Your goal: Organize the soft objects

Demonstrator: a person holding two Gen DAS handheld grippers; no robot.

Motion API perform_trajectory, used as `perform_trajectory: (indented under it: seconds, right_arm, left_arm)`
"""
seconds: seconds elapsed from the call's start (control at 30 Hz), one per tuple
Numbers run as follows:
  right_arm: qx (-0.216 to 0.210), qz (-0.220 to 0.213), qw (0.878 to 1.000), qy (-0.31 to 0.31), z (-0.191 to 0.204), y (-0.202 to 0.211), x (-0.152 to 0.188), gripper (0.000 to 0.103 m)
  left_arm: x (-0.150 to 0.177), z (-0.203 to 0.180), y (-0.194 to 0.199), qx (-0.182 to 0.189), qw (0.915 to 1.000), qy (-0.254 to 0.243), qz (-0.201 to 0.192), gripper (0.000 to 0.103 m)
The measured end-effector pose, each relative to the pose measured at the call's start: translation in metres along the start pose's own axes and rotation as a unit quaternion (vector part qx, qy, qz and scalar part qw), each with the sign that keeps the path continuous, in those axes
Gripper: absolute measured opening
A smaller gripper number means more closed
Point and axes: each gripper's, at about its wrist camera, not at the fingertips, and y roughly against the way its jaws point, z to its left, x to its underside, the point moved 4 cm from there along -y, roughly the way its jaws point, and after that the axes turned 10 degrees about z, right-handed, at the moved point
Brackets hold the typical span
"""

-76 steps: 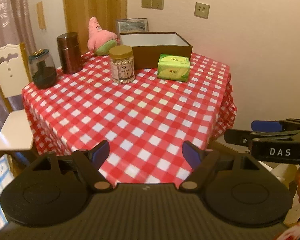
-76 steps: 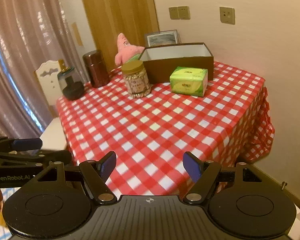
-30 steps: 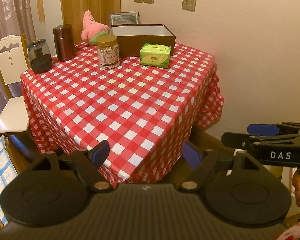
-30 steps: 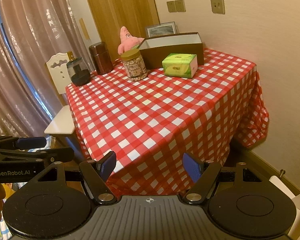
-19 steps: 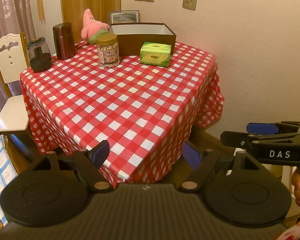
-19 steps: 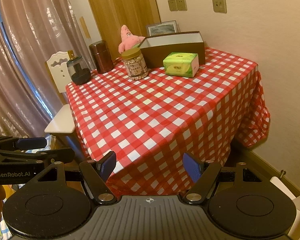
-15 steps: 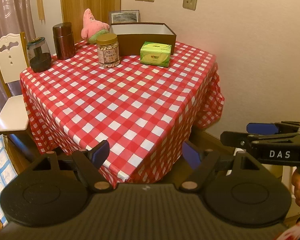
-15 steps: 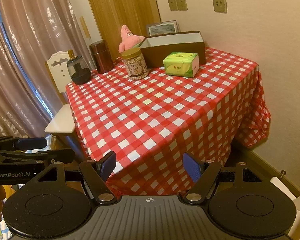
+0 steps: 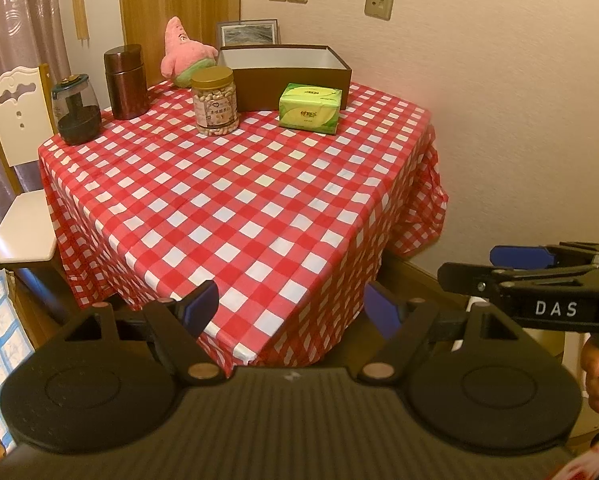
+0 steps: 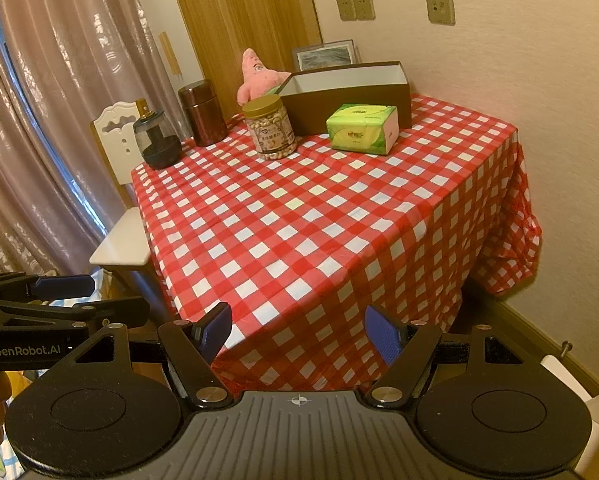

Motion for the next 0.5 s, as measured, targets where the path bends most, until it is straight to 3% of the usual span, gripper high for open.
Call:
perform_trajectory:
  seconds: [0.5]
  right_arm:
    - [0.001, 0.001, 1.0, -0.001, 0.0008, -0.0031, -0.0017, 0.073]
  left_arm:
    - [-0.0016, 0.0011, -0.0003, 0.0, 1.0, 0.0, 0.001, 0.078]
